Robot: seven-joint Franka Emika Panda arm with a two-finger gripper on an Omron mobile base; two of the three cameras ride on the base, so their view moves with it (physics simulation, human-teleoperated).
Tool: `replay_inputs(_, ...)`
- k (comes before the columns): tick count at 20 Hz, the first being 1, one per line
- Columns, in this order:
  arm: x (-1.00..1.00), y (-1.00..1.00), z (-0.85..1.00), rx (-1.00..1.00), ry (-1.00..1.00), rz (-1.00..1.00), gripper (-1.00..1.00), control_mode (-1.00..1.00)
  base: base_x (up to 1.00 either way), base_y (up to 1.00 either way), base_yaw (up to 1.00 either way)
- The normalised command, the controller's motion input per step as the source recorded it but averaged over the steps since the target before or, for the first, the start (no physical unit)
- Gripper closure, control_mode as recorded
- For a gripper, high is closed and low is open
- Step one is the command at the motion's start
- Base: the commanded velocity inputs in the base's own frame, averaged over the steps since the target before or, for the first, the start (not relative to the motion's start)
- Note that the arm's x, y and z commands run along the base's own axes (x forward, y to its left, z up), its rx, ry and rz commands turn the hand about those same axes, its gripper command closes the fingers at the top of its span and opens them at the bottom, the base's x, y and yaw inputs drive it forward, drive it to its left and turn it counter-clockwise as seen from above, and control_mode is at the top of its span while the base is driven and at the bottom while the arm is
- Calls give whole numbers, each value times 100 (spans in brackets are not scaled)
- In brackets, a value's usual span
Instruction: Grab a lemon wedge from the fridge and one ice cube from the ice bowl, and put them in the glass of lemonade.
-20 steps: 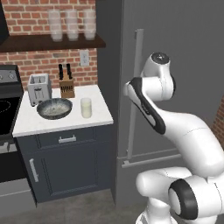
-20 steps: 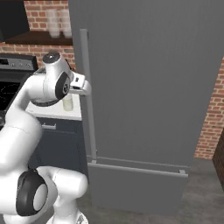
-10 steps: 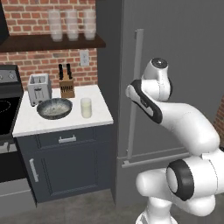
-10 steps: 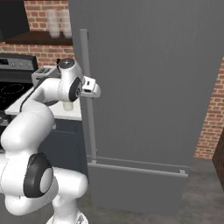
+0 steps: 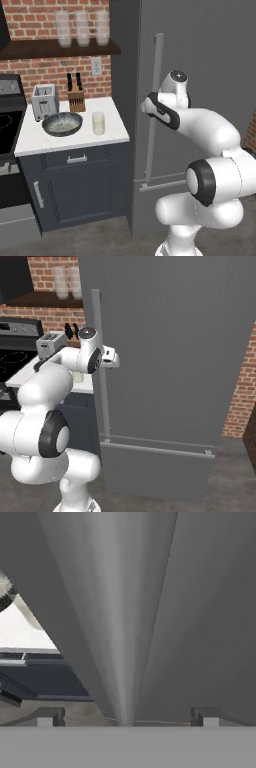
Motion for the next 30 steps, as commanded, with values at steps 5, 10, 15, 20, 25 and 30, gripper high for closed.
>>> replay_inputs(5,49,0,-1,0,0,9,-100,-100,0,0,0)
replay_inputs(10,8,6,0,0,0,9,-100,-100,0,0,0)
replay_inputs(15,10,18,0,0,-1,3,-100,-100,0,0,0)
replay_inputs(20,10,23,0,0,-5,0,-100,-100,0,0,0)
replay_inputs(25,9,16,0,0,-6,-3,-100,-100,0,0,0)
replay_inputs(30,45,13,0,0,0,-11,-100,-100,0,0,0)
